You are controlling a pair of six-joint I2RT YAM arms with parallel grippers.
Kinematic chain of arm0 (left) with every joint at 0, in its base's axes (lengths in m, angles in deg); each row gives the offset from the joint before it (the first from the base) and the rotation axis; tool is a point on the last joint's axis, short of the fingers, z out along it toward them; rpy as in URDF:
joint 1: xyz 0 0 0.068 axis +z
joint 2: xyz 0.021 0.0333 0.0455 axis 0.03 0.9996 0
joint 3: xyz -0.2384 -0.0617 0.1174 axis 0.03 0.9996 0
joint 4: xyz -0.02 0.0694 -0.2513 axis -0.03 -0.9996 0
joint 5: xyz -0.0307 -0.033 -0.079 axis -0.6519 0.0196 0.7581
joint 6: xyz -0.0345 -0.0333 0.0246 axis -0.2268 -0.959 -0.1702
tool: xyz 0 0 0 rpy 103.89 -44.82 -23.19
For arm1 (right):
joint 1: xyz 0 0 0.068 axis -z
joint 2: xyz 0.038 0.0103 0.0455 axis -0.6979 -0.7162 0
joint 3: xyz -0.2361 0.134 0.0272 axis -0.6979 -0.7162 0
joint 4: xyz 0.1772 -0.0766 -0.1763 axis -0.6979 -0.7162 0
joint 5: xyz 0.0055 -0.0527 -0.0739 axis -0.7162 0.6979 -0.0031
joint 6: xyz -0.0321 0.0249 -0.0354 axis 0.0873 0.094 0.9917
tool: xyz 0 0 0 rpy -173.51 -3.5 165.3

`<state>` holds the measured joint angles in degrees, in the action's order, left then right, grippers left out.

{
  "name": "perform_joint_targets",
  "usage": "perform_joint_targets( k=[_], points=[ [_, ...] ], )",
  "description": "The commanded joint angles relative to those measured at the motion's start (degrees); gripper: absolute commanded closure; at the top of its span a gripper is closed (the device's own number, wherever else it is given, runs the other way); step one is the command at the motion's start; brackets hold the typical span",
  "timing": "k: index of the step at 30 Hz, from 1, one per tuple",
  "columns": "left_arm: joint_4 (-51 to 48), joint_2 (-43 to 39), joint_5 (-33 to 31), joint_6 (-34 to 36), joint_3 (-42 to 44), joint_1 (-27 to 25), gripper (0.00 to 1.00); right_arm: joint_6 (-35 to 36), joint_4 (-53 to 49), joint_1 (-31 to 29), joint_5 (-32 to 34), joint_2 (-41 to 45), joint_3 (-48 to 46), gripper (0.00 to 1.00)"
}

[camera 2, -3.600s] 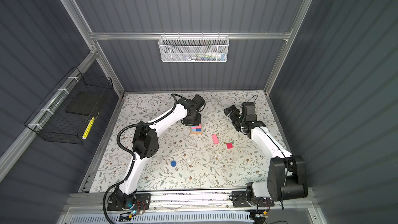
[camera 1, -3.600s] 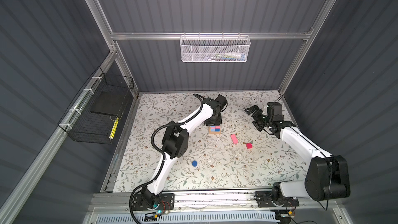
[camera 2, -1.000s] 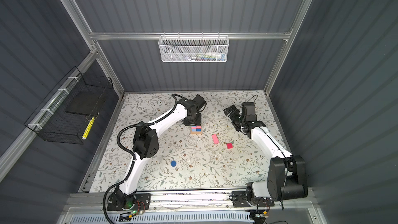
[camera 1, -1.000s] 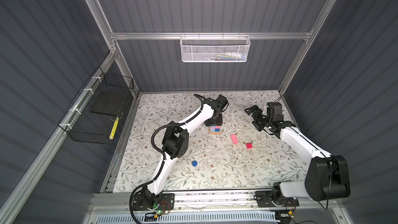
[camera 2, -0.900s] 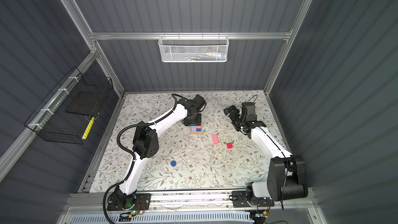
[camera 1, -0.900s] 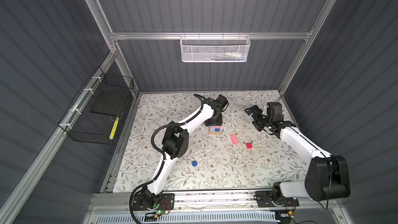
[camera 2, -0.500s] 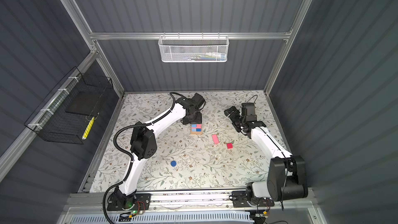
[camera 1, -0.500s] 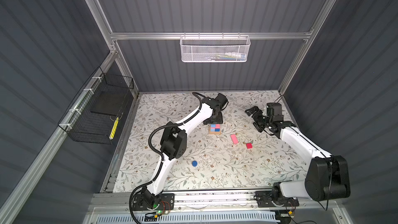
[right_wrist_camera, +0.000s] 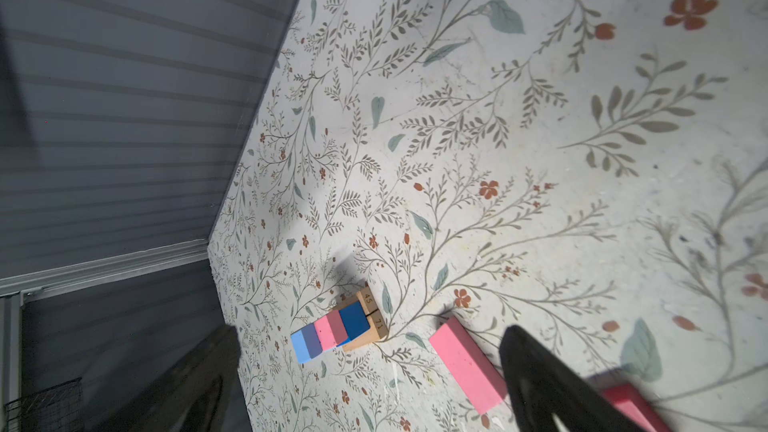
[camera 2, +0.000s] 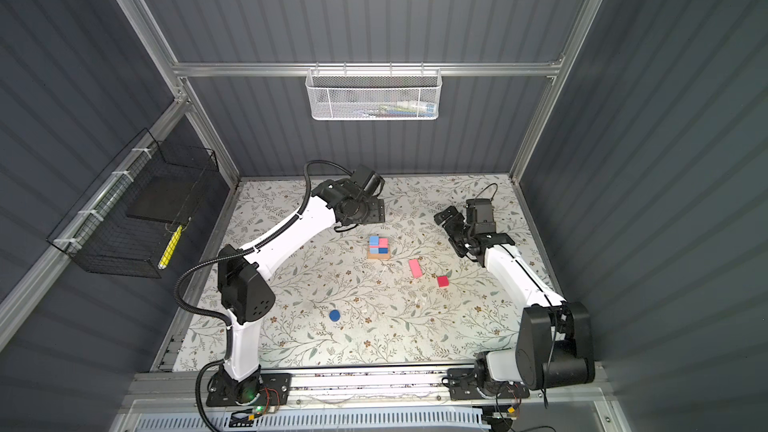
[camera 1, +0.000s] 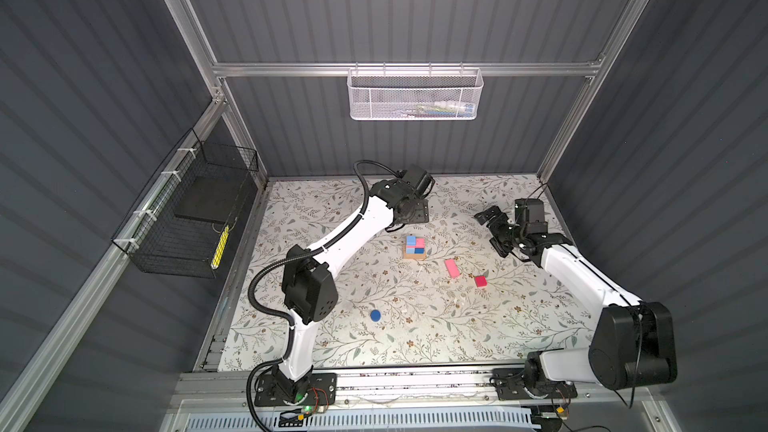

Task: Build the wood block tower
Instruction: 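Open the left gripper and raise it away from the stack, then move the right gripper over the magenta cube on the table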

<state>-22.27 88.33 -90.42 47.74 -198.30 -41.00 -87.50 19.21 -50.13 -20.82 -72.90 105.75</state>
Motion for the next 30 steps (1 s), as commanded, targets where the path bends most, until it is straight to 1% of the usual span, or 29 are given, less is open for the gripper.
perform_joint_targets(
  k=[1, 5, 7, 9, 14, 20, 23, 26, 30],
  points=[
    [2.6, -3.9, -5.7, 3.5, 1.9, -0.2, 0.12, -1.5, -4.2, 0.2, 2.3, 0.3, 1.8, 0.01],
    [4.2, -7.0, -11.2, 6.7, 3.7, 0.2, 0.01, -2.2, -6.2, 0.2, 3.6, 0.6, 2.1, 0.01],
    [5.3, -8.7, -13.5, 8.2, 4.7, 0.7, 0.0, -1.7, -8.1, 0.2, 4.7, 0.6, 2.7, 0.01],
    [7.2, -10.3, -14.4, 9.5, 6.1, 1.4, 0.0, -0.9, -11.1, 0.2, 5.8, 0.6, 3.6, 0.01],
    [13.3, -14.9, -13.9, 10.1, 11.9, 4.4, 0.0, 2.7, -19.3, 0.2, 7.8, -0.2, 6.9, 0.01],
    [22.5, -20.4, -9.5, 8.8, 21.4, 9.1, 0.0, 9.1, -29.3, -0.1, 8.3, -2.1, 11.0, 0.01],
    [26.9, -22.4, -10.5, 9.3, 26.0, 9.8, 0.0, 13.2, -32.1, -1.0, 7.1, -2.5, 11.8, 0.01],
    [31.6, -23.2, -11.0, 11.0, 31.0, 9.9, 0.0, 17.0, -36.4, -2.8, 8.2, -3.5, 13.5, 0.01],
    [32.1, -22.2, -11.2, 11.9, 33.5, 10.1, 0.0, 21.4, -41.8, -4.6, 8.5, -5.4, 15.1, 0.01]
  ],
)
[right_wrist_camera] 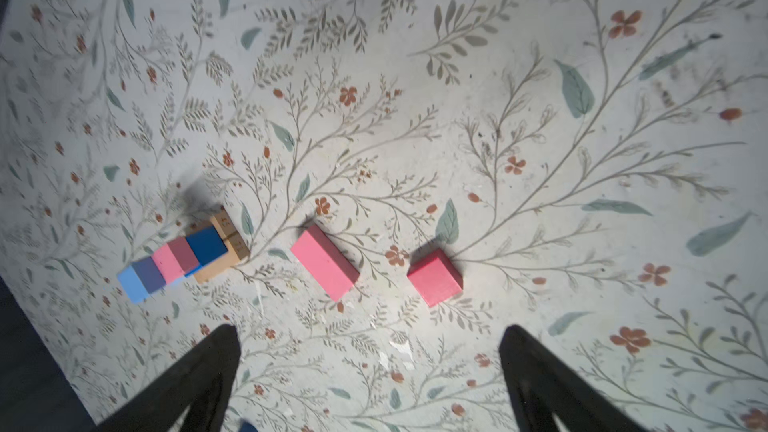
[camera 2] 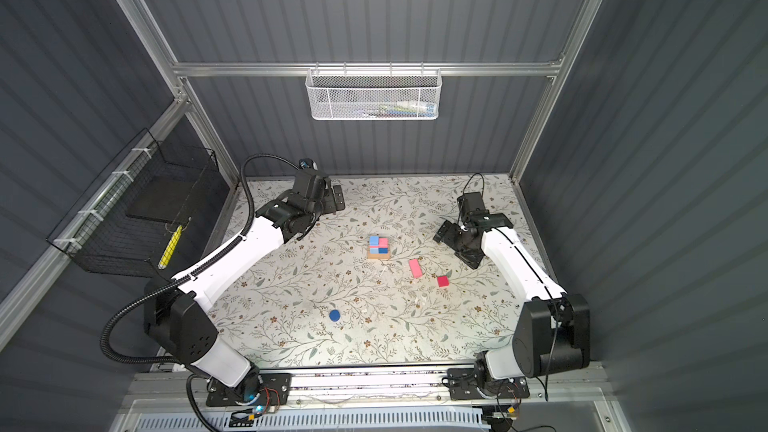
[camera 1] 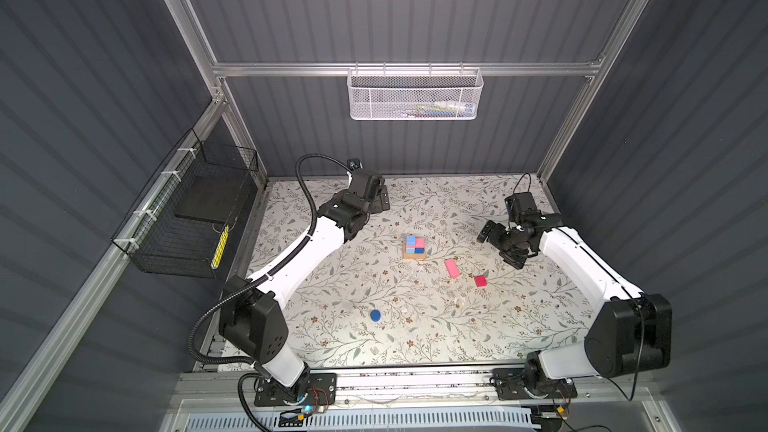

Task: Build the wood block tower
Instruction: 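Move the right gripper over the magenta cube on the table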

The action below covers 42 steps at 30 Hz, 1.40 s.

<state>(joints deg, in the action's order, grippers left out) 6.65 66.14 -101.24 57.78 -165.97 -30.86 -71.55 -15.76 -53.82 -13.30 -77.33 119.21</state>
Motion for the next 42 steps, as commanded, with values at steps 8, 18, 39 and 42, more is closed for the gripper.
perform_joint_targets(
  k=[8, 18, 39, 42],
  points=[
    [4.9, 1.2, 0.6, 2.4, 5.3, 0.1, 0.0, 18.5, -5.5, -9.4, 3.8, 0.0, -1.3, 0.01],
    [6.6, 1.2, 1.5, 2.7, 6.9, 0.5, 0.0, 25.8, 0.8, -12.0, 10.7, 3.6, -5.5, 0.01],
    [6.3, 2.2, 1.3, 2.8, 7.2, 1.2, 0.0, 31.7, 0.9, -7.2, 3.4, -9.4, -8.0, 0.24],
    [6.1, 2.7, 1.5, 2.7, 6.8, 1.3, 0.0, 31.6, 1.4, -5.8, 1.8, -9.6, -8.7, 0.28]
  ],
)
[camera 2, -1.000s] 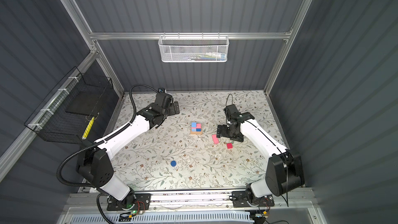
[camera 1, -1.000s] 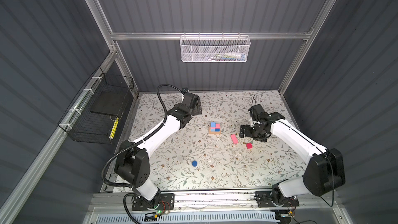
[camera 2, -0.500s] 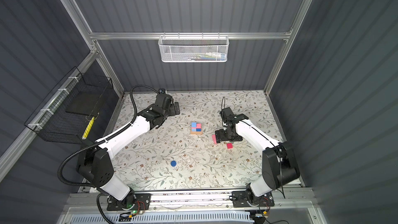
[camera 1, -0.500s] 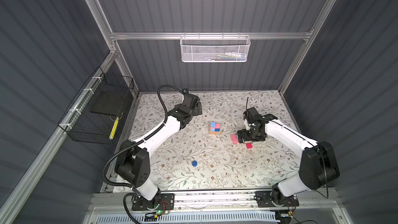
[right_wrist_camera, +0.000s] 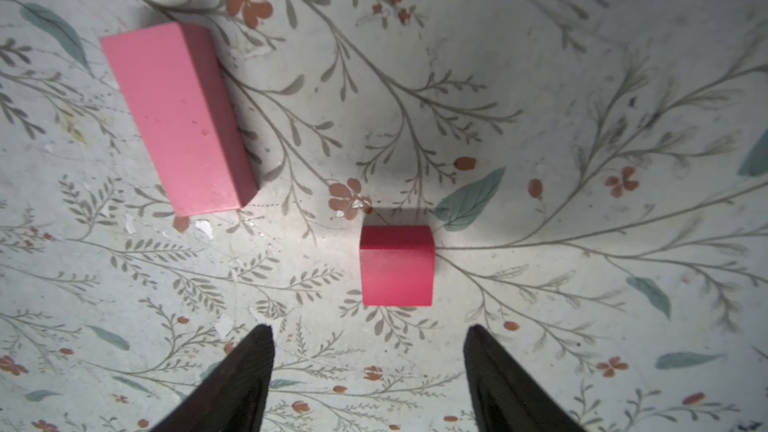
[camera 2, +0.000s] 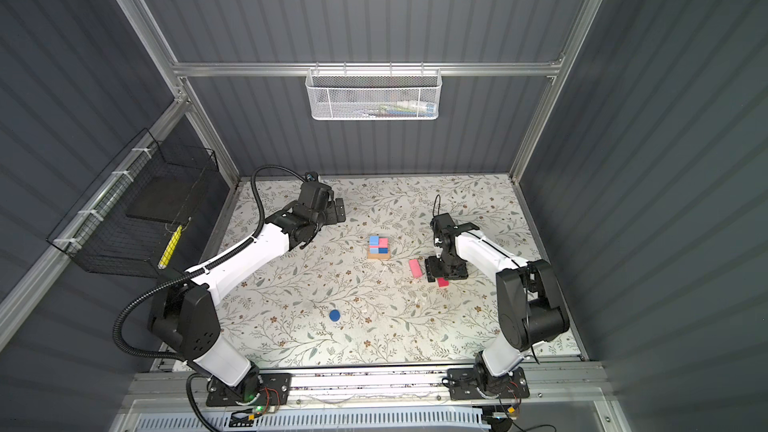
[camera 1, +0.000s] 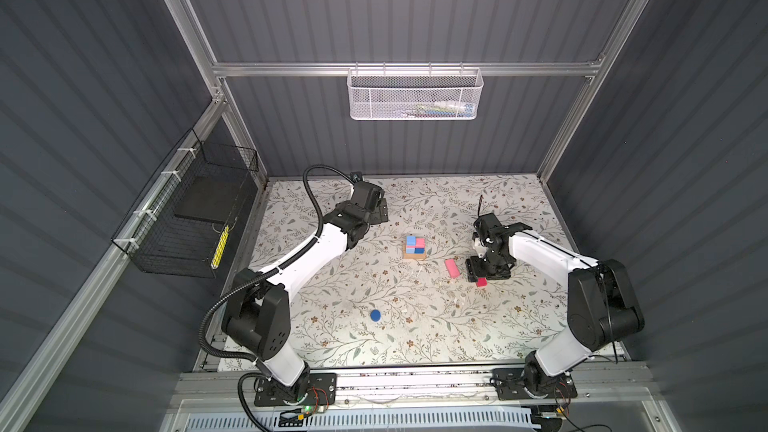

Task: Build the wood block tower
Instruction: 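Move the right gripper over the magenta cube on the table, then lower the right gripper and close it on the magenta cube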

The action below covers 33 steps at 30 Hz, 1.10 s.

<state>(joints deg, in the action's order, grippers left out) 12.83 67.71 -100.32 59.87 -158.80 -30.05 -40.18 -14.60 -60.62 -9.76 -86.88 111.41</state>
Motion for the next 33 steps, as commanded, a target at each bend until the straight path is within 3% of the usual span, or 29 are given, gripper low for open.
perform_joint_targets(
  k=[1, 15, 33],
  points=[
    [-0.2, 1.2, 0.6, 0.6, -0.5, 0.5, 0.0, 0.1, 0.3, 1.1, -2.2, -0.1, -1.0, 0.28],
    [-0.2, 1.6, 0.5, 0.6, -0.5, 0.7, 0.0, -1.4, 1.1, 2.9, -1.8, -3.6, -0.8, 0.42],
    [-0.2, 1.9, 0.8, 0.3, -0.5, 1.1, 0.0, -2.8, 2.1, 3.6, -2.6, -4.9, -0.3, 0.5]
  ],
)
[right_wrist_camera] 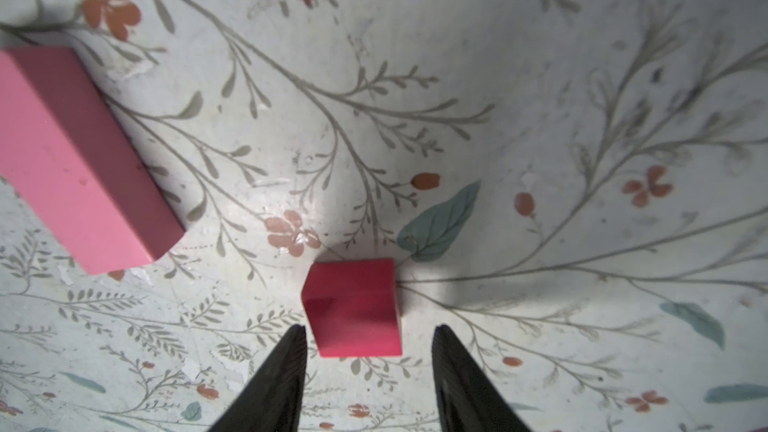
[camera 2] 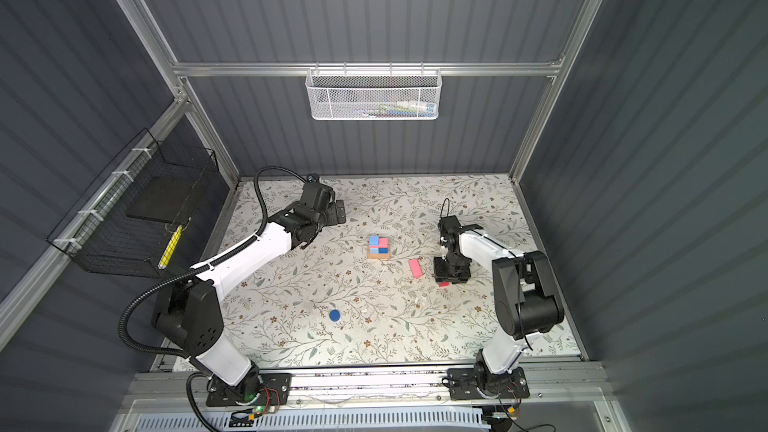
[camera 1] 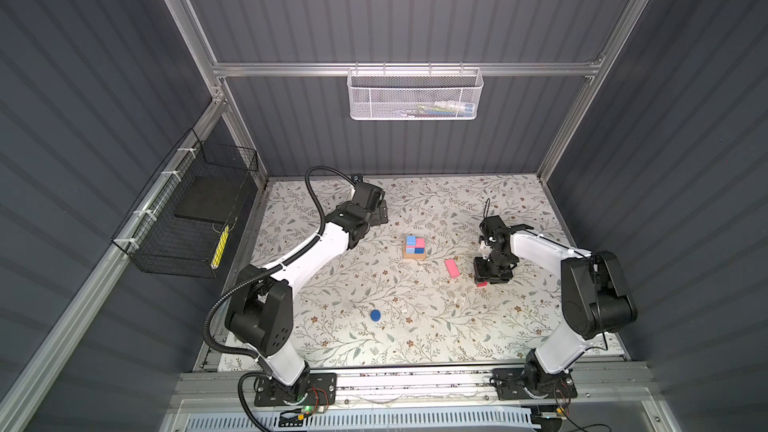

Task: Build the wood block tower
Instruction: 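Lower the right gripper and close it on the magenta cube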

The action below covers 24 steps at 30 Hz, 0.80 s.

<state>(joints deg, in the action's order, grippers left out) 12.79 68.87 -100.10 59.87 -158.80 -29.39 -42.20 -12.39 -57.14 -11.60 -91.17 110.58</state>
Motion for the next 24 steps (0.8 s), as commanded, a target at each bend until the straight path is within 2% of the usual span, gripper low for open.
perform_joint_targets(
  k=[1, 13, 21, 24],
  points=[
    [-0.1, 0.8, 0.6, 0.3, -0.5, 0.4, 0.0, -0.9, -0.1, 0.1, -1.0, -0.6, 0.5, 0.5],
    [-0.1, 1.0, 1.0, 0.0, -0.3, 0.7, 0.0, -2.3, -0.3, -1.4, -0.2, -1.9, 0.5, 0.61],
    [-0.2, 1.0, 1.3, -0.3, -0.2, 1.1, 0.0, -3.2, -1.6, -3.0, 2.7, -2.5, 1.5, 0.62],
    [-0.3, 1.0, 1.4, -0.4, -0.2, 1.1, 0.0, -3.4, -1.8, -3.1, 3.2, -2.4, 1.8, 0.57]
  ],
)
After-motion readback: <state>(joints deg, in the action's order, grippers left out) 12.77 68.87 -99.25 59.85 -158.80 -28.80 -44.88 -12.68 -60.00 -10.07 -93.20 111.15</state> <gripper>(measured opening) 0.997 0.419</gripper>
